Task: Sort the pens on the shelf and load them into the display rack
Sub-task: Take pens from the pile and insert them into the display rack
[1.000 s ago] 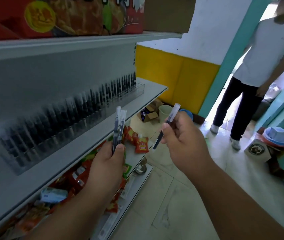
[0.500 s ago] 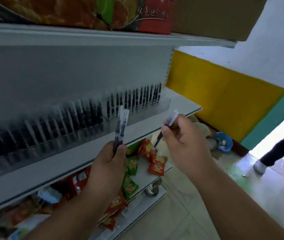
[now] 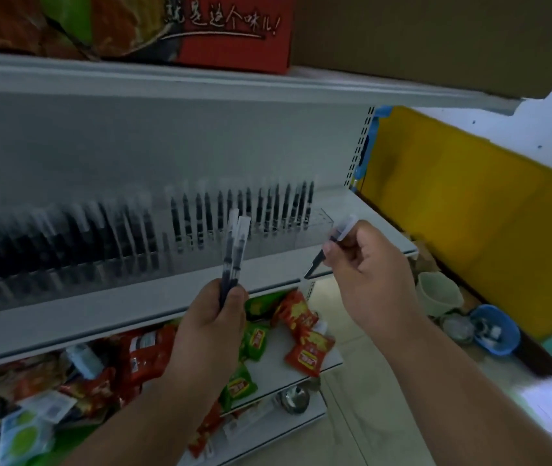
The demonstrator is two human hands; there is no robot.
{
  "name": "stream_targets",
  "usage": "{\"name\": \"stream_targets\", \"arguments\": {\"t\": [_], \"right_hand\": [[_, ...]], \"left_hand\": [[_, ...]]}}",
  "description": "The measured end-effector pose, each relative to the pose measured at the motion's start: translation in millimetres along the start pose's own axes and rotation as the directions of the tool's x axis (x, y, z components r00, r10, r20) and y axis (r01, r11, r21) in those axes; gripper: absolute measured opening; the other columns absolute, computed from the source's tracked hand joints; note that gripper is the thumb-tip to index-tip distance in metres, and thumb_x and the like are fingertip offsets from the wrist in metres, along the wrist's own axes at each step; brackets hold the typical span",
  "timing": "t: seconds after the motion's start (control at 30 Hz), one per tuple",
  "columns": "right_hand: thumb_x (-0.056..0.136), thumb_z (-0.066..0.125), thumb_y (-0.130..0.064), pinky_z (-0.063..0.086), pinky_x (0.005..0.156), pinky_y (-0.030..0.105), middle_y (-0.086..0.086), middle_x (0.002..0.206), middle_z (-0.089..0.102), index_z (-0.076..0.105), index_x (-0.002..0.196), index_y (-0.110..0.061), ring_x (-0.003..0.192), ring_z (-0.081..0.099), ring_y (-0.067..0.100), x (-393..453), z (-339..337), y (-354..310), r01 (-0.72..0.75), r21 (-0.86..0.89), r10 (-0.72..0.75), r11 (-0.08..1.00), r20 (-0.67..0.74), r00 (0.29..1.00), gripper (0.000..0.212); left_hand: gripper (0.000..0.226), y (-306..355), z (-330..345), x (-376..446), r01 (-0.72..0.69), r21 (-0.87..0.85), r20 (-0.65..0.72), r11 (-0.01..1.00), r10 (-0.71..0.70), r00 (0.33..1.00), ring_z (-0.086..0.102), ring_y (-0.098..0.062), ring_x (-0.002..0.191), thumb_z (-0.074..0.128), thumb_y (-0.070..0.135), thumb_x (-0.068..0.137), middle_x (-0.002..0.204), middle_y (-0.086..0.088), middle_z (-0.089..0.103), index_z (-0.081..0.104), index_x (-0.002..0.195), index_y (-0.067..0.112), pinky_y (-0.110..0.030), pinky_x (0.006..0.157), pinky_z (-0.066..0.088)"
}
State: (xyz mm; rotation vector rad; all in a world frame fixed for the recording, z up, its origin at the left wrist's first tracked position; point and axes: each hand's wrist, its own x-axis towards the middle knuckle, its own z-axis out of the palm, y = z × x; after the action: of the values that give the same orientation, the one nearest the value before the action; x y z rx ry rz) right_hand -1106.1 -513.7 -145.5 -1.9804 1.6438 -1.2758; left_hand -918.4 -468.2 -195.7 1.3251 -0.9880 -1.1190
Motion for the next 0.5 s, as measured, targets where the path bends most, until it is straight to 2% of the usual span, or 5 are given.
{"name": "stream_targets", "arguments": {"t": [0.17,0.37,0.43,0.5], "right_hand": [[0.095,0.063,-0.025,0.053,0.068,0.032,-0.006,0.079,0.068,0.063,0.091,-0.024,0.075,0.063,0.007,25,-13,25,-0.058,-0.029,0.056,0.998,-0.059,0.997,0.004],[0.094,0.064,-0.022,0.054,0.077,0.034,-0.001,0.084,0.071,0.067,0.095,-0.015,0.081,0.065,0.011,62,-14,48,-0.017,-0.033,0.014,0.999,-0.080,0.997,0.007],[0.094,0.064,-0.022,0.051,0.072,0.022,-0.001,0.081,0.070,0.066,0.092,-0.012,0.077,0.063,0.001,80,-11,55,0.017,-0.035,-0.020,0.999,-0.079,0.997,0.010],[0.095,0.063,-0.024,0.040,0.062,0.010,-0.005,0.079,0.067,0.066,0.091,-0.010,0.073,0.057,-0.010,101,-8,62,0.019,-0.043,-0.022,0.999,-0.053,0.998,0.015]], "left_hand": [[0.023,1,23,25,0.002,0.010,0.026,1.000,-0.002,1.000,0.028,-0.014,0.046,0.045,0.029,0.101,0.058,-0.002,0.037,0.056,0.091,0.012,-0.033,0.049,0.025],[0.023,2,47,43,-0.018,0.003,0.004,1.000,0.018,1.000,0.028,-0.014,0.045,0.044,0.025,0.103,0.059,-0.003,0.038,0.059,0.087,0.017,-0.029,0.045,0.024],[0.022,4,52,46,-0.006,-0.003,-0.011,1.000,0.006,1.000,0.026,-0.013,0.045,0.044,0.024,0.103,0.059,-0.003,0.036,0.058,0.089,0.015,-0.028,0.044,0.023],[0.021,6,61,50,-0.003,-0.015,-0.046,1.000,0.002,0.999,0.026,-0.012,0.045,0.044,0.023,0.103,0.059,-0.003,0.035,0.057,0.091,0.011,-0.026,0.042,0.022]]}}
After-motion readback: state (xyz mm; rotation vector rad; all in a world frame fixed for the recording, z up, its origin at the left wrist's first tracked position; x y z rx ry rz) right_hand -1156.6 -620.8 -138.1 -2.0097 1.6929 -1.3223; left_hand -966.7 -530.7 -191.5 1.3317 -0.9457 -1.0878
